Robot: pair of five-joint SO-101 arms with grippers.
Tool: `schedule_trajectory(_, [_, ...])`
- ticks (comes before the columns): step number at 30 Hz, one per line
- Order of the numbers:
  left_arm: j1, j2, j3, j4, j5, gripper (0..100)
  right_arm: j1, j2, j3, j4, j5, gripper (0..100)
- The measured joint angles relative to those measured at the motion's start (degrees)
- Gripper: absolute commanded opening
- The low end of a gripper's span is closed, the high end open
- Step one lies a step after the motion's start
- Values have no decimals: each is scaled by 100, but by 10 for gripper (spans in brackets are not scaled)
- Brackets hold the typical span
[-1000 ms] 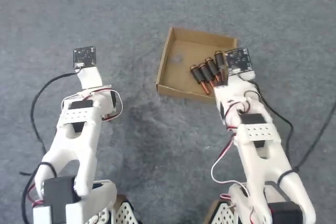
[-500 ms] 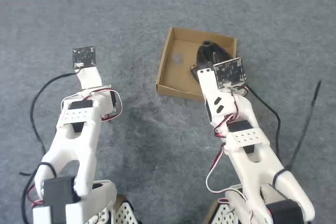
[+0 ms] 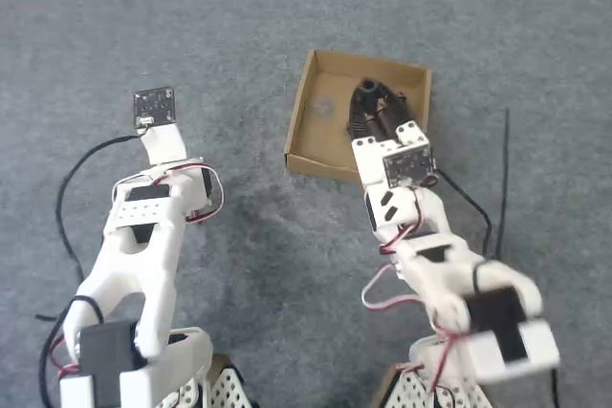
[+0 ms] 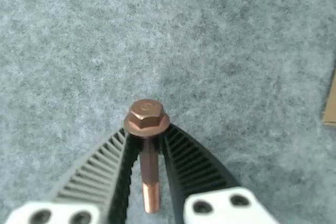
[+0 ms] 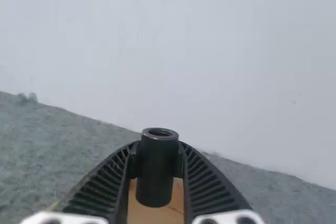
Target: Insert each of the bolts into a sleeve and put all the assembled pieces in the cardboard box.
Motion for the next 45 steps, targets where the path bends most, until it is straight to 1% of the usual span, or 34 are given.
schedule_trajectory(4, [0,0,0,0,0,15,-229,967,-378,-598,0,6])
schedule_trajectory(9, [0,0,0,0,0,15,-923,1749,-501,-1187,0,6])
schedule_trajectory(12, [0,0,0,0,0,15,-1327,1846,-422,-1591,0,6])
schedule_trajectory(17, [0,0,0,0,0,15,-1662,1846,167,-2040,0,6])
schedule_trajectory(25, [0,0,0,0,0,15,-2180,1846,1310,-3226,0,6])
schedule_trajectory(34, [0,0,0,0,0,15,-2224,1749,2198,-3393,-26,6])
schedule_trajectory(39, [0,0,0,0,0,15,-2233,993,2523,-3305,-668,6])
schedule_trajectory(45, [0,0,0,0,0,14,-2233,598,2611,-2778,-800,6])
